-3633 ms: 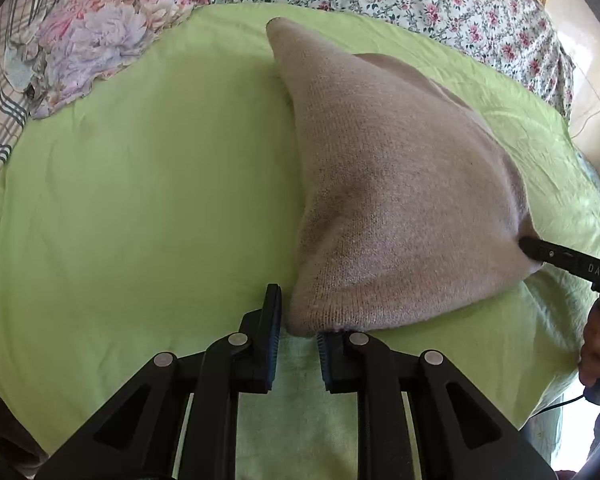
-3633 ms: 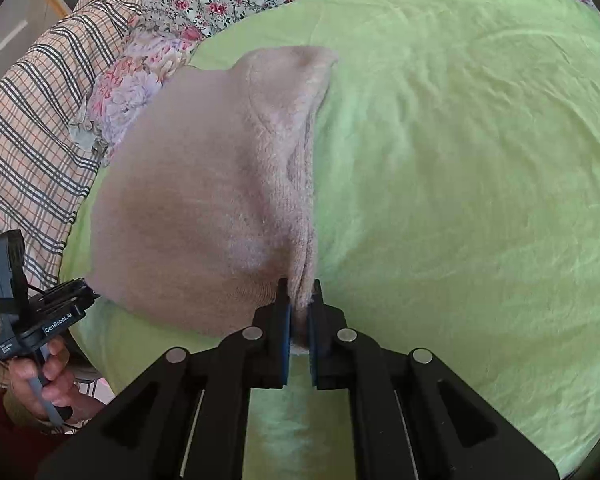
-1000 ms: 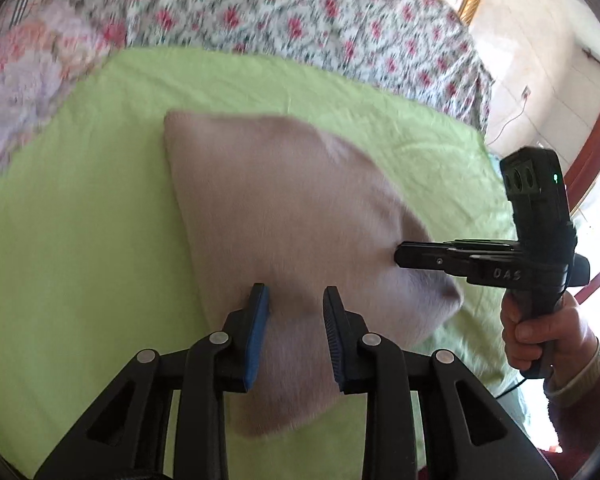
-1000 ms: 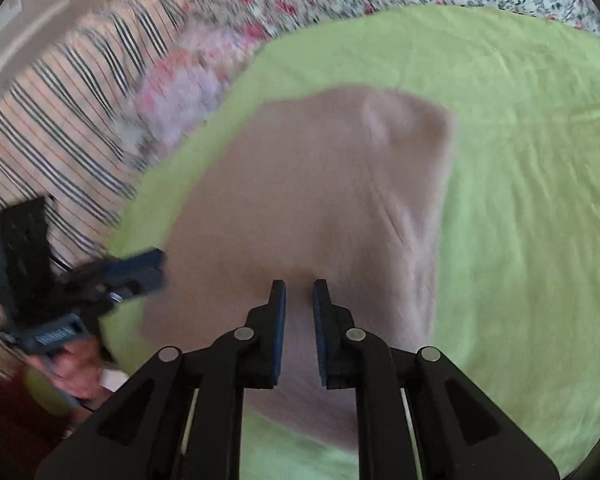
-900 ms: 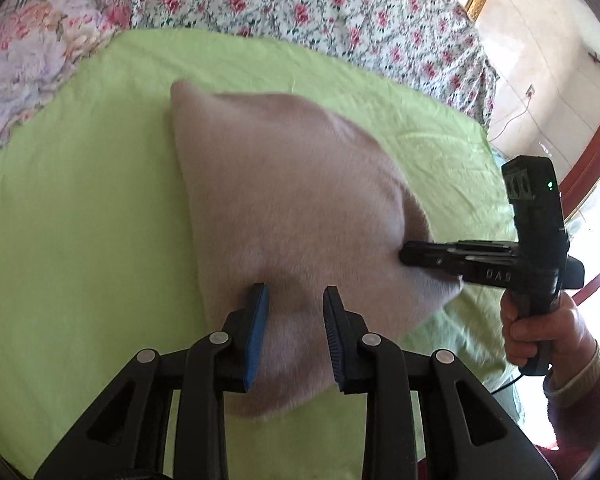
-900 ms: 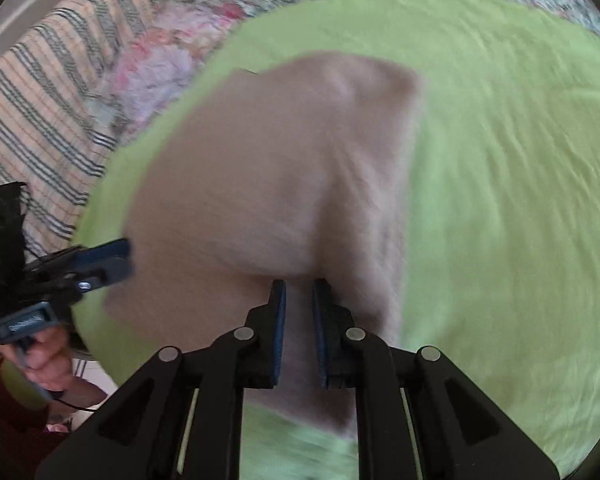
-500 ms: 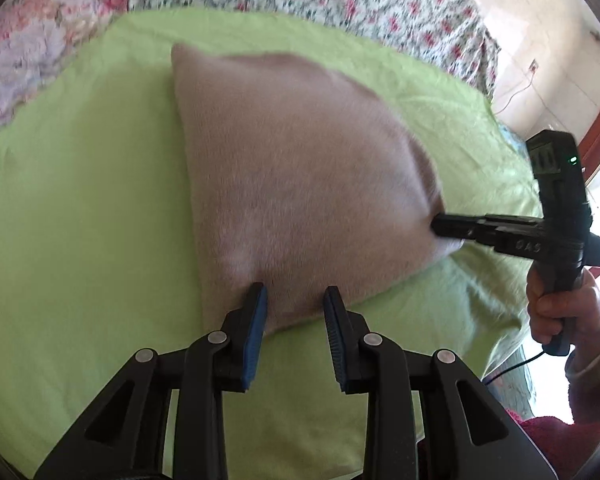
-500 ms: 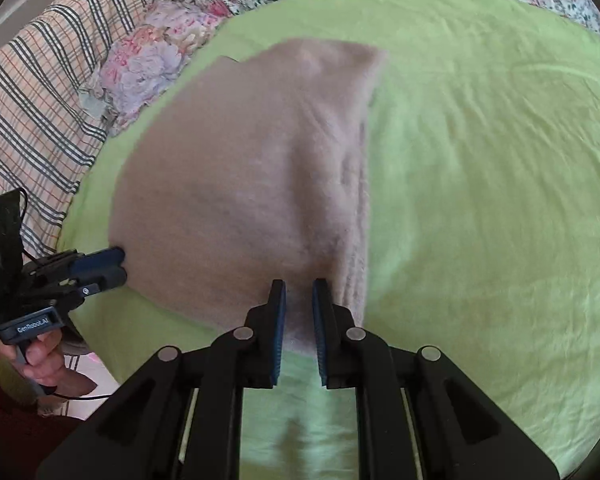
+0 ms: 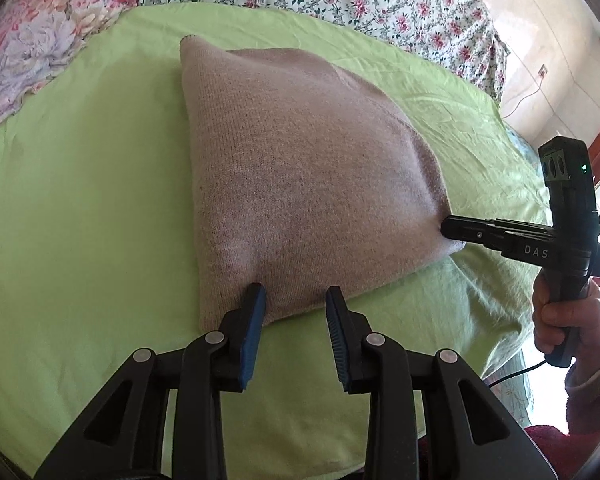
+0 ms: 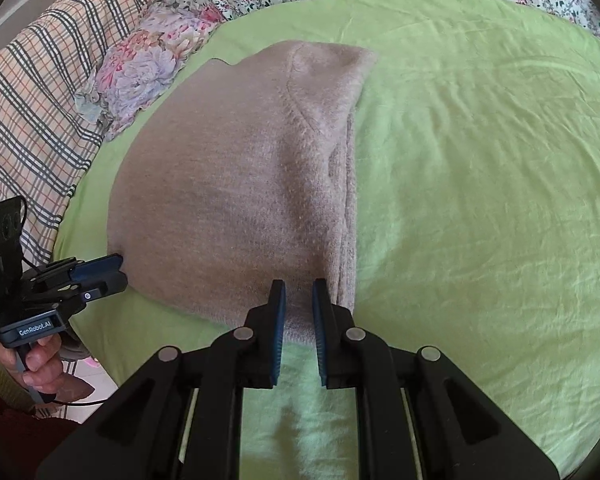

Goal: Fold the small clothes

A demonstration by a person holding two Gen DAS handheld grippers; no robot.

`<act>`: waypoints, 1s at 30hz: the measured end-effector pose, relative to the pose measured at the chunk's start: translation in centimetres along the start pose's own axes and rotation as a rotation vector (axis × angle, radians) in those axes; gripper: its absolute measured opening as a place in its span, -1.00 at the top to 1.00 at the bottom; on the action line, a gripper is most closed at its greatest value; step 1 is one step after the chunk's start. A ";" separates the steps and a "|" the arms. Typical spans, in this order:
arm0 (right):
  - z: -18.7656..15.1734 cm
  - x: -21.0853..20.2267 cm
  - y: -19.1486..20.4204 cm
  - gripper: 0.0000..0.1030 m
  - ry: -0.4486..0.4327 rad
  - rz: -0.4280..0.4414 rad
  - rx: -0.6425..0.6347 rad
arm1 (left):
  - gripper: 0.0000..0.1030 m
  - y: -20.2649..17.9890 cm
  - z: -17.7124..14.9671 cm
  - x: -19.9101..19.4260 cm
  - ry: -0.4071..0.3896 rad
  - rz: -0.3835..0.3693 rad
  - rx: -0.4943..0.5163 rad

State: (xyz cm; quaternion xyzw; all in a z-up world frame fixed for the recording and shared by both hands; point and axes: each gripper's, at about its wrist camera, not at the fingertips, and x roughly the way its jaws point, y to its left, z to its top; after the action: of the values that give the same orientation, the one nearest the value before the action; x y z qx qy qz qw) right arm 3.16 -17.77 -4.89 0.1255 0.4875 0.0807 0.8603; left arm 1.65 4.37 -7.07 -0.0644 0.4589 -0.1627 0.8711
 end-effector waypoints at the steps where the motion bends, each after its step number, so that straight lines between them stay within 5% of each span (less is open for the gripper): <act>1: 0.2 -0.5 -0.2 0.71 -0.015 0.010 0.016 | 0.32 -0.1 0.1 -0.5 -0.002 -0.008 -0.002; 3: 0.9 -1.7 -0.6 0.70 -0.075 0.023 0.049 | 0.28 -0.2 0.1 -1.7 -0.017 -0.020 -0.002; 8: 2.8 -1.7 -2.3 0.19 -0.135 0.049 0.128 | 0.06 0.8 0.4 -4.0 -0.070 -0.010 -0.031; 13: 3.6 1.3 -2.6 0.26 -0.093 0.058 0.154 | 0.06 2.7 0.7 -3.8 -0.068 0.039 -0.097; 15: 3.3 1.7 -2.4 0.70 -0.082 0.042 0.150 | 0.06 3.4 0.9 -3.3 -0.059 0.062 -0.119; 21: 3.1 1.9 -1.6 0.70 -0.066 -0.034 0.073 | 0.06 4.2 1.0 -1.2 -0.017 0.098 -0.129; 27: 2.5 -0.9 -1.4 0.47 -0.103 -0.075 0.069 | 0.04 3.5 0.7 -1.8 -0.023 0.115 -0.105; 30: 1.7 -2.6 -0.8 0.13 -0.122 -0.060 0.059 | -0.01 3.0 0.3 -2.4 -0.027 0.139 -0.092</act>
State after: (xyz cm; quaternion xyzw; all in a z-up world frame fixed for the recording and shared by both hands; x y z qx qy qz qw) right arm 3.31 -19.44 -2.14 0.1405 0.4400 0.0327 0.8863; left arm 1.34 7.99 -5.78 -0.0745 0.4573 -0.0796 0.8826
